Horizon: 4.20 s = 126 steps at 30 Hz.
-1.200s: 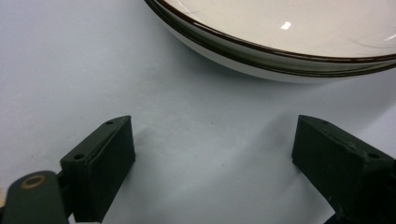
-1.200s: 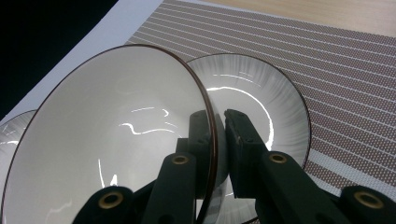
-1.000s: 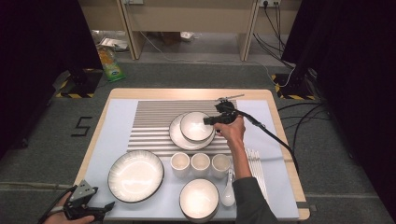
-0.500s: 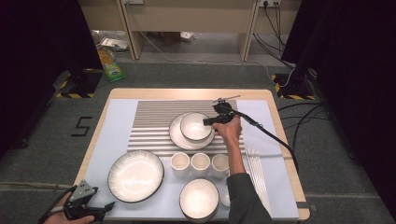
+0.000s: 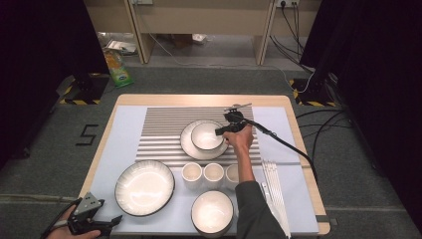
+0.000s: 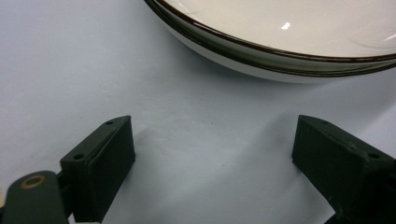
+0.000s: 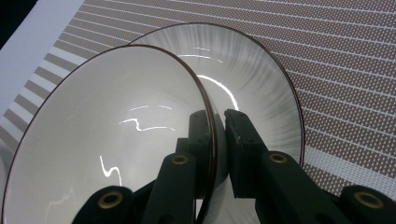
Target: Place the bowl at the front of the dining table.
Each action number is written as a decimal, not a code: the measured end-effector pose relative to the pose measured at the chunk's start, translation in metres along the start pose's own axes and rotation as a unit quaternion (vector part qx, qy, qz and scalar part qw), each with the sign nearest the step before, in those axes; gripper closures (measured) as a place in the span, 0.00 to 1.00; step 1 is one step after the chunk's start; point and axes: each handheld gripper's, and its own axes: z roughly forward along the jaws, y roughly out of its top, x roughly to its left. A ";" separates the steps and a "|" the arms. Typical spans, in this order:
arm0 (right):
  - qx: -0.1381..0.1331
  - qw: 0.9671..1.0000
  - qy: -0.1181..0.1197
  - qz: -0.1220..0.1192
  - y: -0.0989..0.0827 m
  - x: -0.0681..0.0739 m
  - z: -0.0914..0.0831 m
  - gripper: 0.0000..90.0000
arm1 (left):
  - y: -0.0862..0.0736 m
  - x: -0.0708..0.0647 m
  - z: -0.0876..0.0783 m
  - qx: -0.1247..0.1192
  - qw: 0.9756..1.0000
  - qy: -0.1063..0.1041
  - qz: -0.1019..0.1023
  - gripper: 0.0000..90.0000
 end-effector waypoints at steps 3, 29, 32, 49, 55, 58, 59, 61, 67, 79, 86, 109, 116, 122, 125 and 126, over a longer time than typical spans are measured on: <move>0.003 1.000 -0.003 0.003 0.000 -0.002 0.005 0.90 | 0.000 0.000 0.000 0.000 1.000 0.000 0.000 0.13; -0.007 1.000 -0.003 0.001 -0.002 -0.004 0.001 0.77 | -0.001 0.000 0.000 -0.004 1.000 0.000 0.000 0.13; -0.013 1.000 0.003 -0.005 -0.004 -0.004 -0.009 0.73 | -0.001 0.000 0.000 -0.003 1.000 0.000 0.000 0.13; -0.039 0.998 0.010 -0.052 -0.033 0.000 -0.061 0.67 | -0.001 0.000 0.000 -0.004 1.000 0.000 -0.001 0.13; -0.024 0.998 0.008 -0.065 -0.042 0.004 -0.054 0.67 | -0.001 0.000 0.000 -0.005 1.000 0.001 -0.001 0.13; -0.022 0.998 0.010 -0.065 -0.045 0.005 -0.050 0.67 | -0.001 0.000 0.000 -0.003 1.000 0.000 -0.001 0.13; -0.022 0.997 0.009 -0.067 -0.046 0.005 -0.049 0.67 | -0.001 0.000 0.000 -0.004 1.000 0.000 -0.001 0.13; -0.020 0.998 0.010 -0.064 -0.047 0.006 -0.047 0.67 | -0.001 0.000 0.000 -0.005 1.000 0.001 -0.002 0.13; -0.034 0.998 0.012 -0.058 -0.047 0.009 -0.044 0.68 | -0.001 0.000 0.000 -0.004 1.000 0.001 -0.001 0.13; -0.035 0.998 0.008 -0.059 -0.044 0.011 -0.041 0.67 | -0.001 0.000 0.000 -0.004 1.000 0.001 -0.001 0.13; -0.039 0.997 0.007 -0.065 -0.047 0.010 -0.053 0.66 | -0.002 0.000 0.000 -0.006 1.000 0.001 -0.001 0.13; -0.057 0.996 0.002 -0.073 -0.090 -0.010 -0.118 0.64 | -0.002 0.000 0.000 -0.009 1.000 0.002 -0.002 0.13; -0.060 0.995 0.004 -0.073 -0.104 -0.012 -0.130 0.64 | -0.003 0.000 0.000 -0.013 1.000 0.002 -0.002 0.13; -0.055 0.995 0.007 -0.078 -0.116 -0.012 -0.135 0.64 | -0.003 -0.001 0.000 -0.014 1.000 0.002 -0.004 0.13; -0.056 0.995 0.009 -0.080 -0.121 -0.011 -0.136 0.64 | -0.003 -0.001 0.000 -0.014 1.000 0.002 -0.003 0.13; -0.056 0.995 0.010 -0.080 -0.123 -0.011 -0.136 0.64 | -0.003 -0.001 0.000 -0.014 1.000 0.002 -0.003 0.13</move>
